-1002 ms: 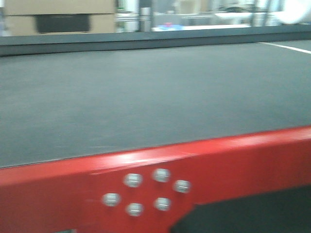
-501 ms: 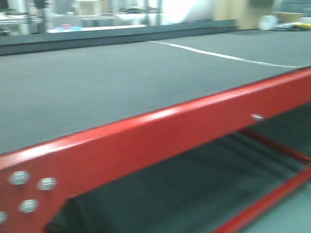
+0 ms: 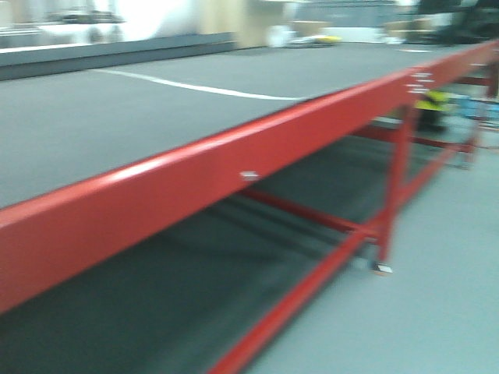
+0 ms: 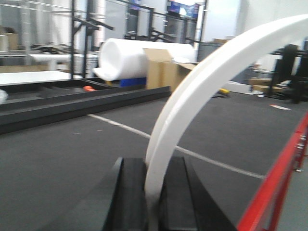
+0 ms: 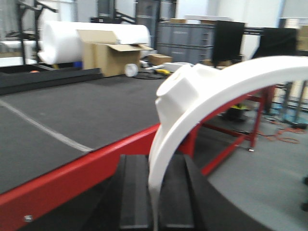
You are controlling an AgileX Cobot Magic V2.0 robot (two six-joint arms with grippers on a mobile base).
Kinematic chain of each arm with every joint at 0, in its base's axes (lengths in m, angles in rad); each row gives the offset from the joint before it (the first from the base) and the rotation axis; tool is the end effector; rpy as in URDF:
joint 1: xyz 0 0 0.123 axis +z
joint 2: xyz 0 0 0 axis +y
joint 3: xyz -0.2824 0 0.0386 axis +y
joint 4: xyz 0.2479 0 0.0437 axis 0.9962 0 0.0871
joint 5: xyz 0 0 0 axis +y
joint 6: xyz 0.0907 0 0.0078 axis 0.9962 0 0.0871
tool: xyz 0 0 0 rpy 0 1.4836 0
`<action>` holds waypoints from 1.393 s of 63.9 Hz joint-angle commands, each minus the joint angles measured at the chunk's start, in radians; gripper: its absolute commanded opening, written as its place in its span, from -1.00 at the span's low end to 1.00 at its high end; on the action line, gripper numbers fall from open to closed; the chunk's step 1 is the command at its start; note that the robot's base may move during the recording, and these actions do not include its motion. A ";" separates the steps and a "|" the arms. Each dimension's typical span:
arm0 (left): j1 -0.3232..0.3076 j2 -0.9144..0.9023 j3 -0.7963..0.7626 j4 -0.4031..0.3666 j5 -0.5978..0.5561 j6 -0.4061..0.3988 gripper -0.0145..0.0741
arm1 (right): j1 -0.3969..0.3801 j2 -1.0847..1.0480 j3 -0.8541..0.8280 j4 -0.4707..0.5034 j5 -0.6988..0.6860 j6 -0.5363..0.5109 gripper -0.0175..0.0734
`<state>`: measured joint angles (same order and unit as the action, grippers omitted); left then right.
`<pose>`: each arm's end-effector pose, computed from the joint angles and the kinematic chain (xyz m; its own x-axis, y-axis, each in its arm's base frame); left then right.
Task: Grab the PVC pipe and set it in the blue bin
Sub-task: 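Hold the pipe in both grippers while the base turns away from the table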
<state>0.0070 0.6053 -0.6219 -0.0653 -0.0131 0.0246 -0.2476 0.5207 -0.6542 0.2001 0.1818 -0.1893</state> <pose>0.1273 0.0010 0.3737 0.1168 -0.0399 -0.9924 -0.0031 0.9992 -0.0405 0.1026 -0.0225 0.3770 0.0427 -0.0030 -0.9991 0.2098 0.9777 0.0061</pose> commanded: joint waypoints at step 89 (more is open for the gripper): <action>-0.008 -0.009 -0.005 0.000 -0.029 -0.010 -0.92 | 0.002 -0.006 -0.001 -0.003 -0.033 -0.004 -0.99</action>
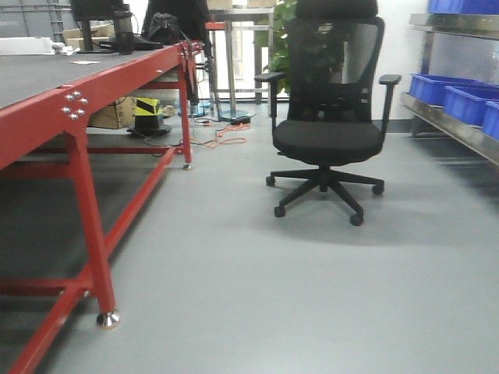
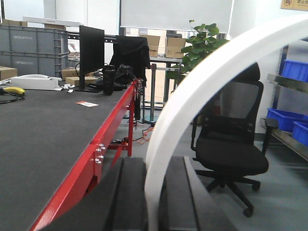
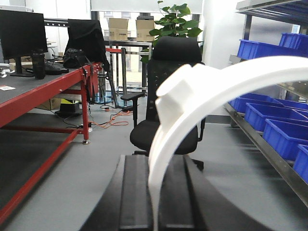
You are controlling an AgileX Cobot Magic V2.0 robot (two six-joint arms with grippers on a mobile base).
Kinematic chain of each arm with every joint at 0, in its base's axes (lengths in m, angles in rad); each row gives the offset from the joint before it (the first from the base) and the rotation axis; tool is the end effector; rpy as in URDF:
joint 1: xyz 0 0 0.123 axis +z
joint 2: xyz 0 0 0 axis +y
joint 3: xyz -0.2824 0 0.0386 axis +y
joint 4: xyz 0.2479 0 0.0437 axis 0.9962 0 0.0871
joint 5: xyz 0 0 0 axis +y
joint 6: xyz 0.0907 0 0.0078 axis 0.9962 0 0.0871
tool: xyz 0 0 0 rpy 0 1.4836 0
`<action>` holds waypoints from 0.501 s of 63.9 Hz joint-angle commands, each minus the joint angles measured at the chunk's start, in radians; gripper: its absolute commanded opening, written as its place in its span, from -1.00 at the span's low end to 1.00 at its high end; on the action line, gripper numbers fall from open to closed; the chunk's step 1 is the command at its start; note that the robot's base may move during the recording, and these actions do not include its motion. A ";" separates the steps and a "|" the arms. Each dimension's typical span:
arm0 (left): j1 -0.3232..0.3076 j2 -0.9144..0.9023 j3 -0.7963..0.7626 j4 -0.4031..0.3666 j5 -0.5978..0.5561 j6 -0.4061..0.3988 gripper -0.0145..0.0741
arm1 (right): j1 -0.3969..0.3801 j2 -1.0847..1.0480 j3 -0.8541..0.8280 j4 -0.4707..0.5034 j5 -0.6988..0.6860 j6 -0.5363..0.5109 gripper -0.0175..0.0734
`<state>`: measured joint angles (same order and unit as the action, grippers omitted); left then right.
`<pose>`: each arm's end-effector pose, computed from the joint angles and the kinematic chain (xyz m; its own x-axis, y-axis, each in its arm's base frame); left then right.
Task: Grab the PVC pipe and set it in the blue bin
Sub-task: 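Hold the pipe in both grippers while the base turns away from the table, then hold the pipe while driving to the shelf of blue bins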
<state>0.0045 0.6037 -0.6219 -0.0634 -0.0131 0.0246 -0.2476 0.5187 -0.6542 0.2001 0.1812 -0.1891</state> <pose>0.1269 0.0006 0.3739 0.1183 -0.0383 -0.9922 -0.0007 0.9993 -0.0386 0.1021 -0.0224 0.3773 0.0453 -0.0034 -0.9990 0.2099 0.9777 0.0062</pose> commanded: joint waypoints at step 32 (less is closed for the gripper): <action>-0.006 -0.007 -0.005 -0.001 -0.029 -0.010 -0.92 | 0.002 -0.004 -0.001 -0.003 -0.032 -0.004 -0.99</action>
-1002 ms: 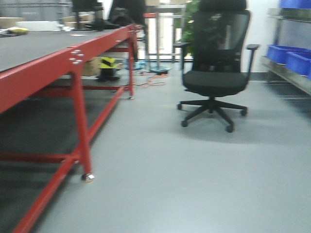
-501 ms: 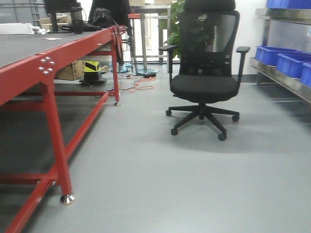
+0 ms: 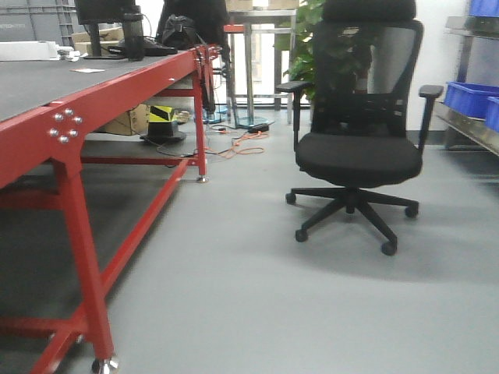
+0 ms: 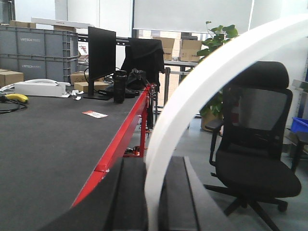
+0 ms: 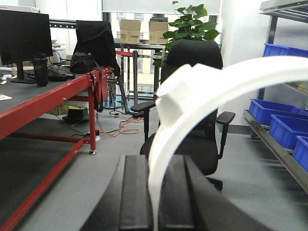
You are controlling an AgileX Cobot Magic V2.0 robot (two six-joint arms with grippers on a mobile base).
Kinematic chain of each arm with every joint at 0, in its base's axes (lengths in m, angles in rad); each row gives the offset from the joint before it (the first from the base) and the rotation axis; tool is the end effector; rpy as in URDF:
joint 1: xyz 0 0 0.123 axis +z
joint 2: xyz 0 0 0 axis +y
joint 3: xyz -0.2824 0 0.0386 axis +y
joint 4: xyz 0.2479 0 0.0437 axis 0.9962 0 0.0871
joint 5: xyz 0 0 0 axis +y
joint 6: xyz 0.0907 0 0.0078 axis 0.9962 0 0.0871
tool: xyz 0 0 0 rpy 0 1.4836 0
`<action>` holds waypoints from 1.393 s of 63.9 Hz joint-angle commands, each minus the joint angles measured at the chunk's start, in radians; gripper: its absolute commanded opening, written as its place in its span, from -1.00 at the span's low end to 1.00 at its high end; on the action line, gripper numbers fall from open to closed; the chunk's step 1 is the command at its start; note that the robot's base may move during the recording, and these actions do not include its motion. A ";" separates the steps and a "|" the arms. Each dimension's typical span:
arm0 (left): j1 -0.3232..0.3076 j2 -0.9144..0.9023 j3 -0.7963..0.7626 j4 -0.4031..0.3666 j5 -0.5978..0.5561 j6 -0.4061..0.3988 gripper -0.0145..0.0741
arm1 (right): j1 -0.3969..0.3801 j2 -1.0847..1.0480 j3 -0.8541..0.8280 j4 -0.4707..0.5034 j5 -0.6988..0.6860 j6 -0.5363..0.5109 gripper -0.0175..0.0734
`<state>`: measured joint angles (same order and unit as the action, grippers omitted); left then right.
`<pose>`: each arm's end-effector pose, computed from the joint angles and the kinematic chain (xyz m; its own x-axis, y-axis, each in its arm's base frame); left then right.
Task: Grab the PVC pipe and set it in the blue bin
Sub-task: 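Hold the pipe while driving to the shelf of blue bins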
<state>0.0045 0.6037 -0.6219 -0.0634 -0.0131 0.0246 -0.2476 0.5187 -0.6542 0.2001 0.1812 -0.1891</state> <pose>0.1269 0.0006 0.3739 0.1183 -0.0383 -0.9922 -0.0007 0.9993 -0.0386 0.1021 -0.0224 0.3773 0.0453 -0.0034 -0.9990 0.2099 0.9777 0.0062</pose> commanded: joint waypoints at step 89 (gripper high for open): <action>-0.006 -0.007 -0.005 -0.001 -0.029 -0.010 -0.92 | 0.002 -0.004 -0.001 -0.003 -0.032 -0.004 -0.99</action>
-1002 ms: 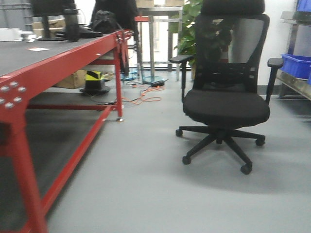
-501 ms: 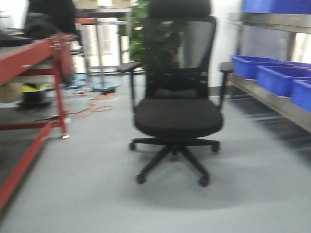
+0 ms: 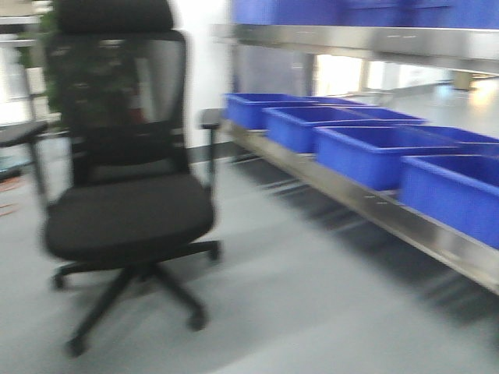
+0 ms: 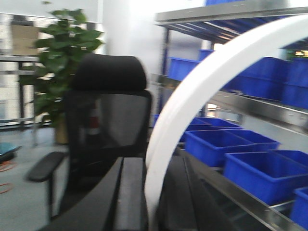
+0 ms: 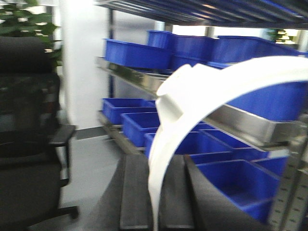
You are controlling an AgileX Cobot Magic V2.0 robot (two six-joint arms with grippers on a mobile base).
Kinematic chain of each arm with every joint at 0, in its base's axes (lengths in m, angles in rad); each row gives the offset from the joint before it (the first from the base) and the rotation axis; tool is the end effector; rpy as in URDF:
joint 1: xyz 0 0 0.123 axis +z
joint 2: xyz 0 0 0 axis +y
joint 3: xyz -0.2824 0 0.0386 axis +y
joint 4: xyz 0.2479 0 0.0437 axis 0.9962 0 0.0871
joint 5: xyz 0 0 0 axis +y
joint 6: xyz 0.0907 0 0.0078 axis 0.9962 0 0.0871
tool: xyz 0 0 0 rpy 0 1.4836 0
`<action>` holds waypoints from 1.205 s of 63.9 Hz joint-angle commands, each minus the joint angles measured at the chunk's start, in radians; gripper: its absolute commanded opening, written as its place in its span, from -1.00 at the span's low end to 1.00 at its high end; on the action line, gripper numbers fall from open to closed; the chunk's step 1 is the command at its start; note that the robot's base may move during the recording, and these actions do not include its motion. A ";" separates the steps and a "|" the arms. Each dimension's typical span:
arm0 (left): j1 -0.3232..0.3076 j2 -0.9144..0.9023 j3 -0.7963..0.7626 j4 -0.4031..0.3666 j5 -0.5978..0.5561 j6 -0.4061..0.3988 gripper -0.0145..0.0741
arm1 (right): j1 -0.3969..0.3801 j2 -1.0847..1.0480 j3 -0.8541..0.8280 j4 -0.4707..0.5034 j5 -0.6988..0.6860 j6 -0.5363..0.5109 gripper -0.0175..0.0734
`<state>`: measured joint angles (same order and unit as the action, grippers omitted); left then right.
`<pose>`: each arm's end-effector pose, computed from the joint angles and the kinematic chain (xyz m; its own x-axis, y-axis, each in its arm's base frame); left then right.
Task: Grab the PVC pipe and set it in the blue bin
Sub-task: 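Hold the pipe while driving to the shelf of blue bins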
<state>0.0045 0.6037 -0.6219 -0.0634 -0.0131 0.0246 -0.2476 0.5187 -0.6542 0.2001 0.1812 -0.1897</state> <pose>0.1269 0.0006 0.3739 0.1183 -0.0383 -0.9922 -0.0007 0.9993 -0.0386 0.1021 -0.0224 0.3773 0.0452 -0.0040 -0.9990 0.2099 0.9777 0.0056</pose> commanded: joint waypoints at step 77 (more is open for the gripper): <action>-0.006 -0.007 -0.005 -0.001 -0.029 -0.010 -0.92 | 0.002 -0.004 -0.001 -0.003 -0.032 -0.003 -0.99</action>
<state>0.0045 0.6030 -0.6219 -0.0634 -0.0131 0.0246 -0.2476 0.5187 -0.6542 0.2001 0.1812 -0.1897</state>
